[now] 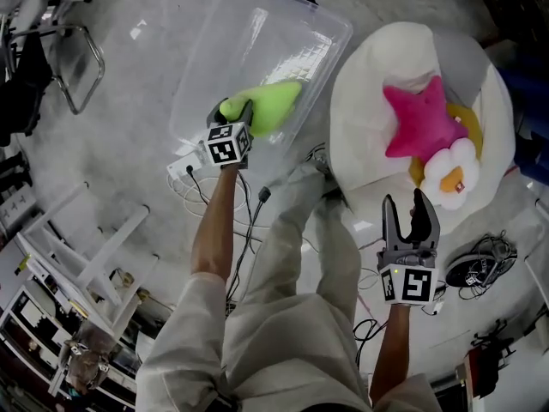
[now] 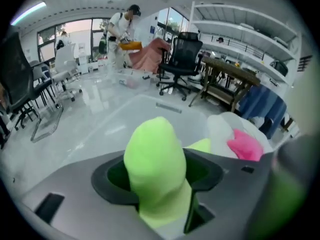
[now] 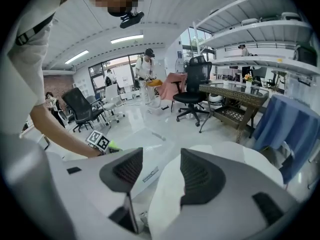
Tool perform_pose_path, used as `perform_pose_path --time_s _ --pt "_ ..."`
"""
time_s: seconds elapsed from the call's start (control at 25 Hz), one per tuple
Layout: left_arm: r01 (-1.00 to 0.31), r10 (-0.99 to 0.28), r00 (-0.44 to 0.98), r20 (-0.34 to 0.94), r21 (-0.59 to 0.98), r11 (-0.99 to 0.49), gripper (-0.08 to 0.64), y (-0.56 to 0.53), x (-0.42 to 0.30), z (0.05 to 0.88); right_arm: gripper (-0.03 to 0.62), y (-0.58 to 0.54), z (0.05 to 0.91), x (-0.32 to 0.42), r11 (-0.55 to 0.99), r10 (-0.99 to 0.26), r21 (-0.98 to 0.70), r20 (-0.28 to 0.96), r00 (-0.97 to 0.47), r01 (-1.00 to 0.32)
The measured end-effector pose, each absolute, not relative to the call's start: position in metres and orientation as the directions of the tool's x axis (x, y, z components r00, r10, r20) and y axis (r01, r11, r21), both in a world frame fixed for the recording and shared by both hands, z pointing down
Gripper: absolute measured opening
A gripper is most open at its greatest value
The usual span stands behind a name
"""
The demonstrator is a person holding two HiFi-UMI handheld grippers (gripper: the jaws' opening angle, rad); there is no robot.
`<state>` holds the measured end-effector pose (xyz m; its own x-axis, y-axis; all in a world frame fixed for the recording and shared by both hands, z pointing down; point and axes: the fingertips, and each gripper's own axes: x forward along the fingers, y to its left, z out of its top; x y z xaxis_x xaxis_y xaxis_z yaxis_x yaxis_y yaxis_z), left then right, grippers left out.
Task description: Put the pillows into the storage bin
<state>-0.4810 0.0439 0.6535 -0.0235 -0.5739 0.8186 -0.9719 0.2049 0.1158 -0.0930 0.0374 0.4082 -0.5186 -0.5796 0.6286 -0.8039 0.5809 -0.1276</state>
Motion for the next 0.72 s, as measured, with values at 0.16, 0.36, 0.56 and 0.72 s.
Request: perform_pose_path --time_s 0.16,0.36,0.56,0.72 --pt "-0.987 -0.480 -0.023 0.877 0.058 0.153 0.265 0.060 -0.469 0.684 0.233 0.042 0.410 -0.093 0.577 -0.578 -0.130 0.632 -0.516 -0.806" --pt "-0.998 -0.550 0.042 0.834 0.066 0.023 0.275 0.044 -0.446 0.650 0.233 0.046 0.411 -0.089 0.566 -0.582 -0.135 0.633 -0.510 -0.813" --pt "-0.989 -0.655 0.119 0.746 0.033 -0.142 0.273 0.023 -0.395 0.586 0.233 0.040 0.413 -0.086 0.535 -0.608 -0.147 0.617 -0.499 -0.832" --pt "-0.948 -0.677 0.261 0.688 0.053 -0.313 0.273 0.006 -0.317 0.547 0.233 0.036 0.421 -0.065 0.491 -0.638 -0.148 0.610 -0.470 -0.858"
